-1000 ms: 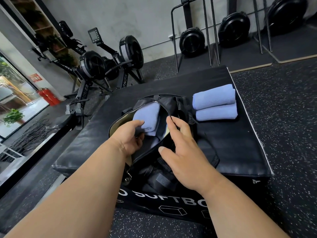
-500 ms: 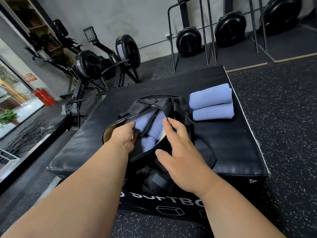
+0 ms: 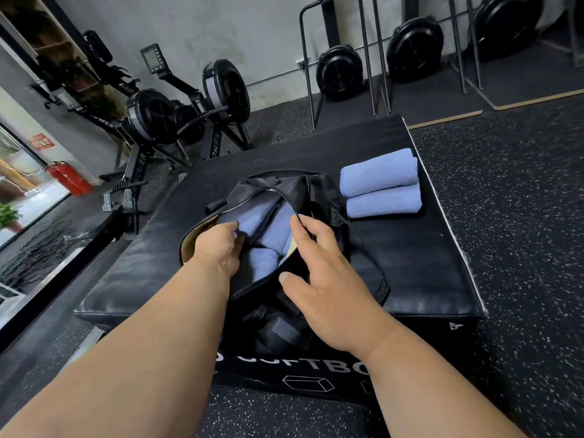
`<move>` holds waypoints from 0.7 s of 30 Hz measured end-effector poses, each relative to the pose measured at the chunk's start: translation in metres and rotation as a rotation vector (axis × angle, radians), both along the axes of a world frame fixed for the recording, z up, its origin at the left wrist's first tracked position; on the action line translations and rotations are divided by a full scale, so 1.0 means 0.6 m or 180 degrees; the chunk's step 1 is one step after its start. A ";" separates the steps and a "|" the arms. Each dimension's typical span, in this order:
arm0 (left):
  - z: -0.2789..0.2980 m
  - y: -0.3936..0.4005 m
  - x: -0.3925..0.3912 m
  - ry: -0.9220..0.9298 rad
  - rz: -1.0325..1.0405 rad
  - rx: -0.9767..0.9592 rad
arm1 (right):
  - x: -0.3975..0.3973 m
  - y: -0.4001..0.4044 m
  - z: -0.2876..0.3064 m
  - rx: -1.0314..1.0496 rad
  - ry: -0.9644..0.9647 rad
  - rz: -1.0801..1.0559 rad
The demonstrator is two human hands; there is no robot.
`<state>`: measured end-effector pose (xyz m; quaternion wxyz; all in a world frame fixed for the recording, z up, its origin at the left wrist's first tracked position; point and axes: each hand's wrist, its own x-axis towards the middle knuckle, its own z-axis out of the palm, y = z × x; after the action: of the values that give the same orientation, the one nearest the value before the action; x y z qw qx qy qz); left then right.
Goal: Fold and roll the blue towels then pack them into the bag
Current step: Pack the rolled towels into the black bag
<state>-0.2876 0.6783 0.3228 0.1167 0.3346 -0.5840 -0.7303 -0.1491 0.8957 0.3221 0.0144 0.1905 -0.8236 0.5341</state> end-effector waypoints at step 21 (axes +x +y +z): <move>-0.005 -0.014 -0.008 -0.0700 -0.0445 -0.0528 | 0.006 0.012 0.003 -0.0058 -0.0105 -0.0017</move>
<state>-0.2924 0.6700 0.3200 0.0283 0.3602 -0.6735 -0.6448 -0.1454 0.9031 0.3241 0.0040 0.1793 -0.8193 0.5446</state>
